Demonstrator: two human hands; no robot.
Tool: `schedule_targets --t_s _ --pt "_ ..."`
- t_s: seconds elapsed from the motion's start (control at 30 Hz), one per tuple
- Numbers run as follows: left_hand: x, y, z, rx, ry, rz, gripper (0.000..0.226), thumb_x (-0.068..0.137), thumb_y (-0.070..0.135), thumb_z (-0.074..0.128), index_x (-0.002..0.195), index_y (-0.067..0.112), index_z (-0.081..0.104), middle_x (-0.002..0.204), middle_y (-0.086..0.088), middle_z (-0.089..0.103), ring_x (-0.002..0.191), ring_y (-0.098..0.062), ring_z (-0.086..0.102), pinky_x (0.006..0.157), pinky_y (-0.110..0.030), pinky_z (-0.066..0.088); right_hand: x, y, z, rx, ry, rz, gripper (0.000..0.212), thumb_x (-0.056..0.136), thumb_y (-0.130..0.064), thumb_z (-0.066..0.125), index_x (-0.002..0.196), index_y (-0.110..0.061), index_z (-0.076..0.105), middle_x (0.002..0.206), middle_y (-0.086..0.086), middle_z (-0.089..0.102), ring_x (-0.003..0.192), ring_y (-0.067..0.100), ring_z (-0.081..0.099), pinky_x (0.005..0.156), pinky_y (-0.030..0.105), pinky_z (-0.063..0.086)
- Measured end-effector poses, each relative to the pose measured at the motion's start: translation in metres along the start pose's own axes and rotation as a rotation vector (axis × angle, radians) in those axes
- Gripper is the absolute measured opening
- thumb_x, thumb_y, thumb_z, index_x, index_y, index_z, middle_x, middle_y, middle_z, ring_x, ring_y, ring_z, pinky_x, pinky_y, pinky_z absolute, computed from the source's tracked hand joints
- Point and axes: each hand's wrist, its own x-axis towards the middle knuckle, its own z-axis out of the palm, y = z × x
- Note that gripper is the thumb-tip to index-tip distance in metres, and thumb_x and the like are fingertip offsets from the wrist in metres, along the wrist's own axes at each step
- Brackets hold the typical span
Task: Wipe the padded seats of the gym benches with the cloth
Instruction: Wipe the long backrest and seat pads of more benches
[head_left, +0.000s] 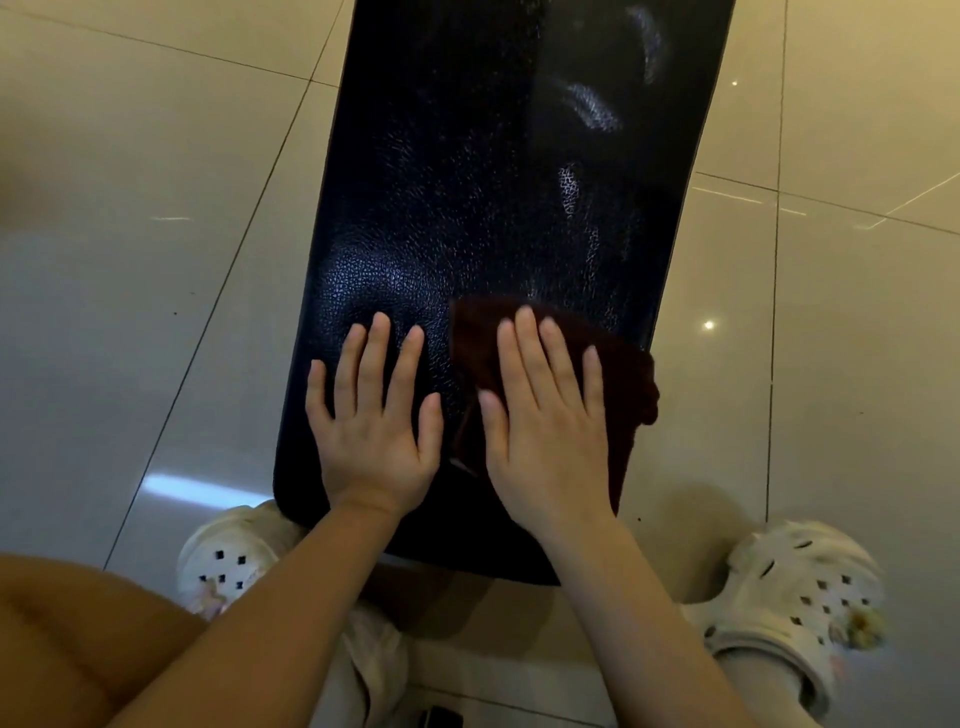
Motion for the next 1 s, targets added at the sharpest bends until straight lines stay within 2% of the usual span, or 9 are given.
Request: schedule_targets --t_s 0.13,0.37,0.5,0.6,0.7,0.83,0.93,1.0 --pt "0.000 0.000 0.000 0.014 -0.018 0.008 0.057 0.098 0.039 0.030 0.152 0.023 0.024 0.157 -0.011 0.029 0.145 -0.026 0.022 0.116 -0.052 0.014 0.031 -0.010 0.000 0.014 -0.004 0.007 0.056 0.102 -0.036 0.023 0.153 -0.013 0.029 0.160 0.003 0.025 0.149 0.019 0.018 0.122 0.044 0.008" --pt "-0.001 0.002 0.000 -0.012 0.039 0.001 0.054 0.099 0.039 0.032 0.150 0.022 0.031 0.155 -0.010 0.034 0.144 -0.026 0.026 0.116 -0.052 0.016 -0.055 0.012 0.003 -0.099 -0.071 0.037 0.064 0.099 -0.046 0.034 0.153 -0.013 0.027 0.160 0.006 0.024 0.150 0.021 0.017 0.122 0.045 0.011" --pt "0.000 0.002 0.000 -0.012 0.023 0.004 0.056 0.097 0.039 0.032 0.151 0.022 0.028 0.156 -0.010 0.032 0.144 -0.026 0.024 0.116 -0.052 0.014 0.011 0.006 -0.005 -0.081 -0.024 0.106 0.076 0.098 -0.057 0.029 0.155 -0.010 0.016 0.163 0.009 0.013 0.151 0.023 0.008 0.122 0.045 0.003" --pt "0.001 0.002 0.000 -0.020 0.007 0.003 0.056 0.097 0.039 0.031 0.151 0.022 0.026 0.156 -0.011 0.032 0.145 -0.026 0.023 0.116 -0.051 0.012 0.081 0.012 -0.016 -0.102 -0.058 0.156 0.082 0.097 -0.063 0.025 0.156 -0.010 0.005 0.164 0.009 0.001 0.151 0.022 -0.003 0.121 0.042 -0.006" --pt "-0.001 0.000 0.000 -0.024 0.018 0.004 0.056 0.097 0.039 0.032 0.151 0.022 0.028 0.156 -0.011 0.032 0.145 -0.026 0.024 0.116 -0.052 0.014 0.085 0.015 -0.019 -0.116 -0.026 0.091 0.078 0.099 -0.058 0.028 0.156 -0.008 0.012 0.164 0.010 0.008 0.151 0.023 0.003 0.122 0.041 -0.001" --pt "-0.001 0.001 0.000 -0.017 0.048 0.011 0.054 0.098 0.038 0.033 0.150 0.021 0.031 0.155 -0.010 0.033 0.144 -0.027 0.027 0.116 -0.053 0.017 0.023 0.018 -0.016 -0.108 -0.070 0.006 0.069 0.099 -0.048 0.031 0.154 -0.008 0.023 0.162 0.009 0.019 0.151 0.022 0.012 0.123 0.043 0.009" --pt "0.000 0.000 0.001 -0.022 0.059 0.011 0.054 0.099 0.039 0.031 0.150 0.022 0.030 0.155 -0.010 0.033 0.144 -0.027 0.028 0.116 -0.053 0.018 0.028 0.018 -0.016 -0.107 -0.081 0.008 0.066 0.100 -0.046 0.031 0.155 -0.010 0.022 0.162 0.008 0.020 0.151 0.021 0.012 0.123 0.042 0.008" --pt "-0.001 0.000 0.001 -0.018 0.054 0.013 0.054 0.099 0.039 0.032 0.151 0.022 0.029 0.155 -0.011 0.033 0.144 -0.027 0.027 0.115 -0.053 0.018 0.059 0.013 -0.022 -0.108 -0.089 0.021 0.067 0.101 -0.047 0.031 0.156 -0.011 0.016 0.163 0.008 0.013 0.151 0.021 0.007 0.122 0.040 0.003"
